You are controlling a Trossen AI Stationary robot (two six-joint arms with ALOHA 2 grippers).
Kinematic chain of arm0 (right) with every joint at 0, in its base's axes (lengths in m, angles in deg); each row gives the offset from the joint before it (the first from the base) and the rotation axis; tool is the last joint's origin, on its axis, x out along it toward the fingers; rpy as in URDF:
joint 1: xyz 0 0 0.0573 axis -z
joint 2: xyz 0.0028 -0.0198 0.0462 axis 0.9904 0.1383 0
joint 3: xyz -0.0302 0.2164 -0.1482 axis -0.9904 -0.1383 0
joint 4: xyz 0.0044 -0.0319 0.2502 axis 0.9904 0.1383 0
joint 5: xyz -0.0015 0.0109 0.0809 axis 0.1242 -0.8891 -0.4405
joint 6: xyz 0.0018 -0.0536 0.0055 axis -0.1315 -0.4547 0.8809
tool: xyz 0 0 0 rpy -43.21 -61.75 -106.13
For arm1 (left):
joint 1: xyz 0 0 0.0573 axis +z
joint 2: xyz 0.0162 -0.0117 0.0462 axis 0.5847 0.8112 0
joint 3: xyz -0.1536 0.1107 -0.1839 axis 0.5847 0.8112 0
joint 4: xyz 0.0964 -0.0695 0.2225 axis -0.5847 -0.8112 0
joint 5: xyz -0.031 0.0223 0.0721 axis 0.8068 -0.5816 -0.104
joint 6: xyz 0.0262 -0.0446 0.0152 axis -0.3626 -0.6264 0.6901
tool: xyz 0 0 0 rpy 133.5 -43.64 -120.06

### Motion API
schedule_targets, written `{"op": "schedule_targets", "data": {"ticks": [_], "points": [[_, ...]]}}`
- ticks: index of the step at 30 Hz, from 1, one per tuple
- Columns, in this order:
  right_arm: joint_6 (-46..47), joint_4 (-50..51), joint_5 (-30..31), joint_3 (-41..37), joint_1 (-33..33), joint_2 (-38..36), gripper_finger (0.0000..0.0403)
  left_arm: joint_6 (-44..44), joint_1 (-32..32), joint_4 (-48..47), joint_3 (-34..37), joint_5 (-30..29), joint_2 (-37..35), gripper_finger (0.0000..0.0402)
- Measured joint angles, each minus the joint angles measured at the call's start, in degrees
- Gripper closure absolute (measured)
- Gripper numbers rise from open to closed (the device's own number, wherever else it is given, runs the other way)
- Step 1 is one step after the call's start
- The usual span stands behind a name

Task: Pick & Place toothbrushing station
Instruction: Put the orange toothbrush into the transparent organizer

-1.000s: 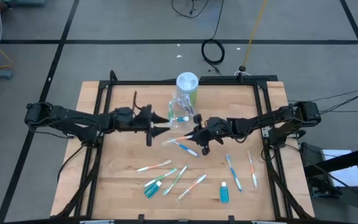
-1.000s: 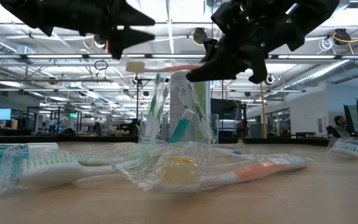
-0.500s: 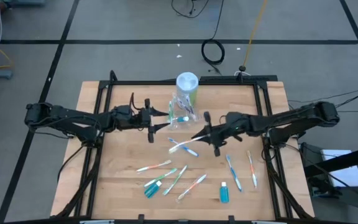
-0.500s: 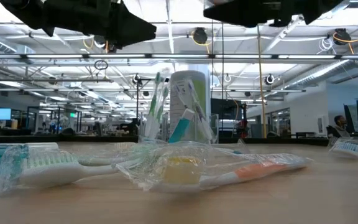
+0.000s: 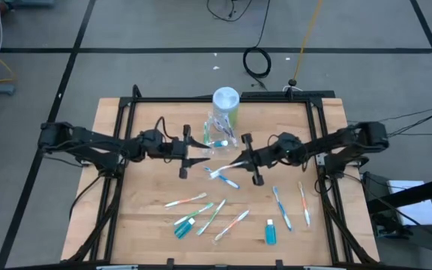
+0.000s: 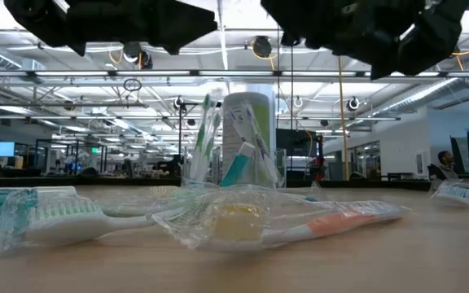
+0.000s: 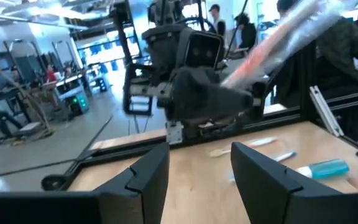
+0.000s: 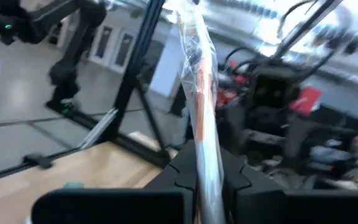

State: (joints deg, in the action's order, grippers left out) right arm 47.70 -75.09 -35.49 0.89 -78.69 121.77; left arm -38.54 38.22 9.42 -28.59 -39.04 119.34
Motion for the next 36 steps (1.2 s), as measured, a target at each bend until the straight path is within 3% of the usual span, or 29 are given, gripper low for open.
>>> {"op": "schedule_targets", "data": {"ticks": [10,20,29,36], "points": [[7.3,-3.2,0.4,1.1,0.8,3.3,0.0392,-1.3,-0.5,10.5,-0.1,1.0,7.1,0.0181],[8.6,-2.6,0.4,1.1,0.7,3.3,0.0393,-1.6,-3.0,11.8,-10.1,4.0,13.4,0.0143],[7.7,-1.8,0.2,1.1,0.7,3.3,0.0394,3.0,-6.2,11.5,-12.1,3.1,15.7,0.0167],[7.8,-1.3,0.1,1.1,0.7,3.3,0.0397,3.0,-6.2,11.4,-12.1,1.9,15.2,0.0224]]}}
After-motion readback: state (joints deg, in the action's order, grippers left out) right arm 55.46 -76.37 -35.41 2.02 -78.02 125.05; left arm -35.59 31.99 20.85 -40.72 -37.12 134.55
